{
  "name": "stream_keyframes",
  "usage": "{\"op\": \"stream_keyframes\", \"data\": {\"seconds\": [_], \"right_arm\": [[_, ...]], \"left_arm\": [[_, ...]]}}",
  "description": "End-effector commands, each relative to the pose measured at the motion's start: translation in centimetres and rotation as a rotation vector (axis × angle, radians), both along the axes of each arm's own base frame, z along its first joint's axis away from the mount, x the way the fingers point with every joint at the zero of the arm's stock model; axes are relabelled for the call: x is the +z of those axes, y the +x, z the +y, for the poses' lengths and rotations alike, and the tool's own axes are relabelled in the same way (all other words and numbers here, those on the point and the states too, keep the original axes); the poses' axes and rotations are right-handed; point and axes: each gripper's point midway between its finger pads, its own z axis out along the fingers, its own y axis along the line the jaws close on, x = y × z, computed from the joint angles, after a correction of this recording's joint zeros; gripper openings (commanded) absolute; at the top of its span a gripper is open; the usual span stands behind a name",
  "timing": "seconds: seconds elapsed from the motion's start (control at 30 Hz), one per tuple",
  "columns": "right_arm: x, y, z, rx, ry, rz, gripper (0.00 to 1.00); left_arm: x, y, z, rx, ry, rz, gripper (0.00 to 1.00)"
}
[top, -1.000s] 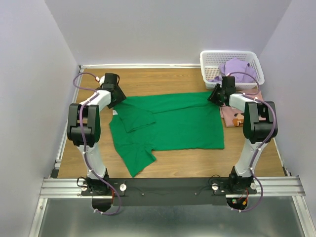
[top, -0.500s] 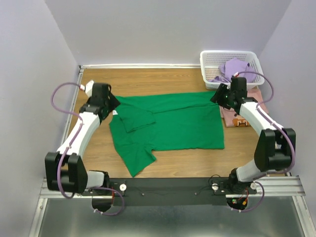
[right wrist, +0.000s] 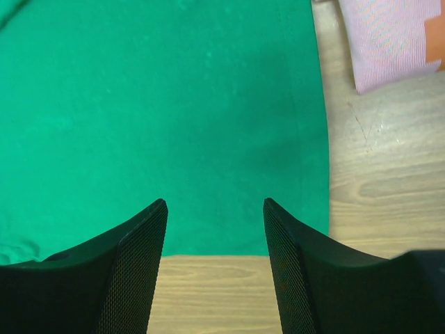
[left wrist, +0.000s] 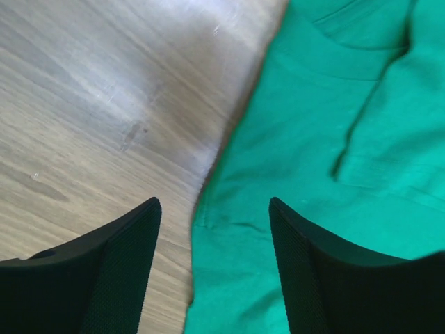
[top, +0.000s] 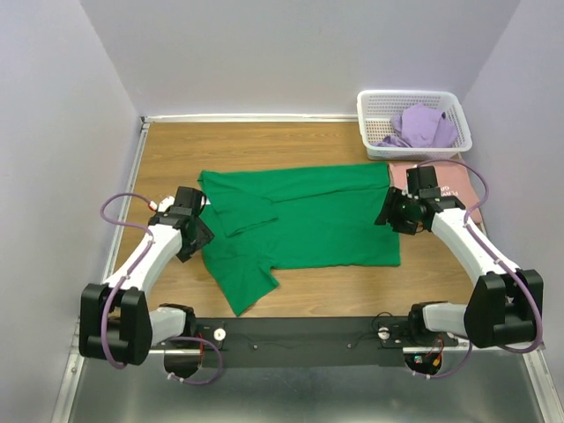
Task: Fold and stack the t-shirts
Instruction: Fold the tshirt
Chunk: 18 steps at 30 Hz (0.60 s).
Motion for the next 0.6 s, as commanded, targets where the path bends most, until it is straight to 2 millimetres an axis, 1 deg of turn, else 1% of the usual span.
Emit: {"op": "stream_keyframes", "data": {"seconds": [0.0, 0.03, 0.17, 0.23, 0.37, 0.53, 0.57], "right_arm": [[-0.7, -1.7, -0.4, 0.012, -0.028, 0.058, 0.66], [-0.7, -1.6, -0.4, 0.013, -0.027, 0.059, 0.66], [-0.8, -1.6, -0.3, 0.031, -0.027, 0.063, 0.66], [-0.5, -1.4, -0.1, 0.036, -0.019, 0.056, 0.66], [-0.5, -1.2, 0.0, 0.035, -0.016, 0.053, 0.66], [-0.7, -1.1, 0.0, 0.039, -0.018, 0.057, 0.66], [-0.7, -1.1, -0.1, 0.037, -0.021, 0.057, 0.66]], "left_arm": [[-1.2, -0.8, -0.2, 0.012, 0.003, 0.073, 0.69], [-1.7, -1.0, -0.4, 0.006, -0.006, 0.097, 0.69], [-2.5, -1.5, -1.2, -0.015, -0.031, 0.145, 0.66], [-3.0, -1.8, -1.4, -0.02, -0.041, 0.18, 0.65], [-3.4, -1.8, -1.4, -0.026, -0.032, 0.209, 0.63], [-4.1, -1.8, -1.4, -0.034, -0.02, 0.258, 0.58], [-4.2, -1.9, -1.4, -0.043, -0.017, 0.27, 0.55]]}}
